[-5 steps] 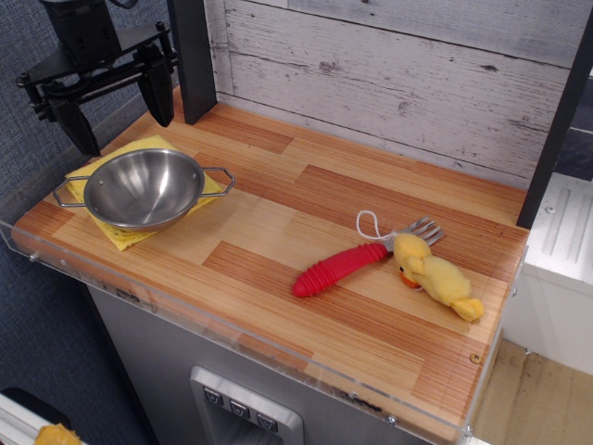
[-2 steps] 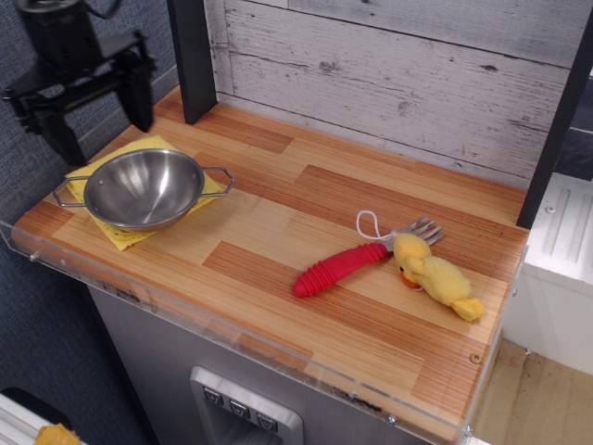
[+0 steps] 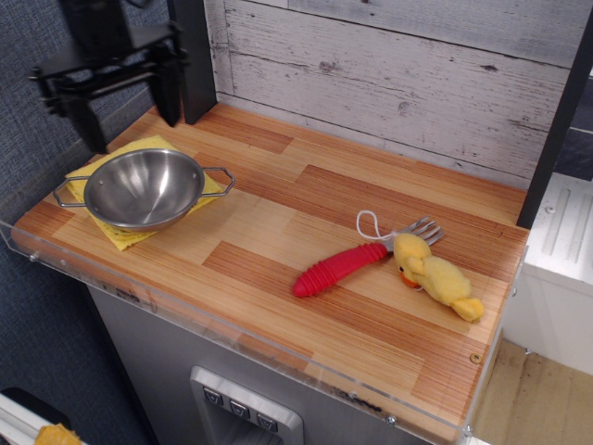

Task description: Move the toy just behind the vessel

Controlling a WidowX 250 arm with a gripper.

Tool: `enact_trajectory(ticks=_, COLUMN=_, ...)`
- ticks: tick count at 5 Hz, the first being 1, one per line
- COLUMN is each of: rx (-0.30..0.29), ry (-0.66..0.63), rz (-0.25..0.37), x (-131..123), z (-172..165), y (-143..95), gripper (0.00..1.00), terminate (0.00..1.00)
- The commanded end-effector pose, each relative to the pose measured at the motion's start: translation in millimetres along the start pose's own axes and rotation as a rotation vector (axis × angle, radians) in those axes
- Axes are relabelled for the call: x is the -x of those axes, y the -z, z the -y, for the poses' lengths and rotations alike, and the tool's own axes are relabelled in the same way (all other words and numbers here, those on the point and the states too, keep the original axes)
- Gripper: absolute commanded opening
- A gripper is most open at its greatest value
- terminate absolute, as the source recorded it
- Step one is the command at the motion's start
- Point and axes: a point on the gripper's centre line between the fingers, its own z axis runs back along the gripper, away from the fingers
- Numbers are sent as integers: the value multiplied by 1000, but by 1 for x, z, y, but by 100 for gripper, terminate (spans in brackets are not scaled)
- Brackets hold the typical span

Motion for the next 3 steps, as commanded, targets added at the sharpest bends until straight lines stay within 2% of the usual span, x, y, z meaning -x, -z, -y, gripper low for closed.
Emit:
enact_trajectory(ticks=1, rx=0, ry=362, rz=14, x=26, z=29, y=-3, gripper=100, terminate=0)
enact_trajectory(ticks=3, rx=24, ry=573, rz=-4, x=80, z=47, y=1, gripper=100, terminate=0)
